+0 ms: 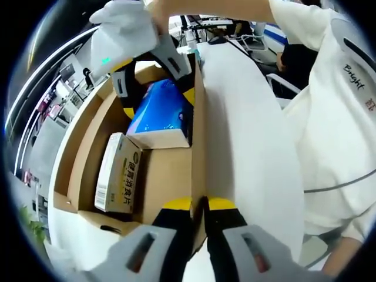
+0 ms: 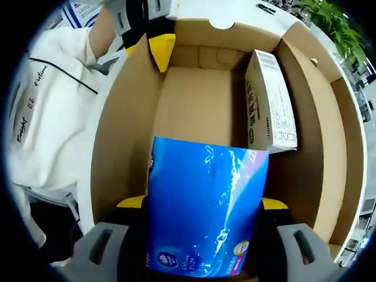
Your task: Operate the shoe box by opening the lid, removing the specified soft item, and placing it in the target area until the item is outside and the box remains undamaged.
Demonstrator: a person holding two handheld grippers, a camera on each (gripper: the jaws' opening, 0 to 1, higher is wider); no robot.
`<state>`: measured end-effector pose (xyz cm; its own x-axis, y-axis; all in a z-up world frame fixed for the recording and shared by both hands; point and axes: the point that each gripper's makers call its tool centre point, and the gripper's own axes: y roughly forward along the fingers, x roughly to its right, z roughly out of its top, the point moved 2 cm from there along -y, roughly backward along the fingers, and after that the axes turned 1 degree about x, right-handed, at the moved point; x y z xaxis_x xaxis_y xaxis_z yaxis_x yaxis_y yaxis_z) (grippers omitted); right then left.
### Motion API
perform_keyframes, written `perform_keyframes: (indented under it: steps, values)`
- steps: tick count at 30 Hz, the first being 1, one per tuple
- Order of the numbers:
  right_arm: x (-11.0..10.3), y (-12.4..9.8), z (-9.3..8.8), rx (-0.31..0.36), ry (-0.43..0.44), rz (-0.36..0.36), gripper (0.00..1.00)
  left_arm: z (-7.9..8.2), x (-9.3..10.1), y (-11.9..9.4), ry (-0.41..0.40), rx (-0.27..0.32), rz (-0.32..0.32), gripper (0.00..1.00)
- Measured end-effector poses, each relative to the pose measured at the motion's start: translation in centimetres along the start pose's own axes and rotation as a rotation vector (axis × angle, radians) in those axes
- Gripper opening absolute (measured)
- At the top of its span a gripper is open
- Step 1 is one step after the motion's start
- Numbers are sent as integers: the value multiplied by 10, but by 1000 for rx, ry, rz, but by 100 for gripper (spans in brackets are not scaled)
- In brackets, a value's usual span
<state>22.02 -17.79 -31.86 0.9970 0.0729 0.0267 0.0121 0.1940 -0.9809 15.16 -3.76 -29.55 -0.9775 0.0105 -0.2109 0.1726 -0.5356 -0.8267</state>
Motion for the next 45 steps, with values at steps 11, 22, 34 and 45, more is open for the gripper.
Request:
perform_keyframes:
  steps: [11,22,34,45]
  values:
    - [-4,16,-3,-62,34,15,83,1,-1,0,4,14,3,6]
    - [-6,18,-4,-146,53,26,84,2,-2,-1,-3,42,14,7]
    - [3,12,1,-174,-106,-18,70,3,0,-1,7,66,-17,4]
    - [-4,-28,14,-112,-91,-47,70,2,-1,-2,0,71,-1,5]
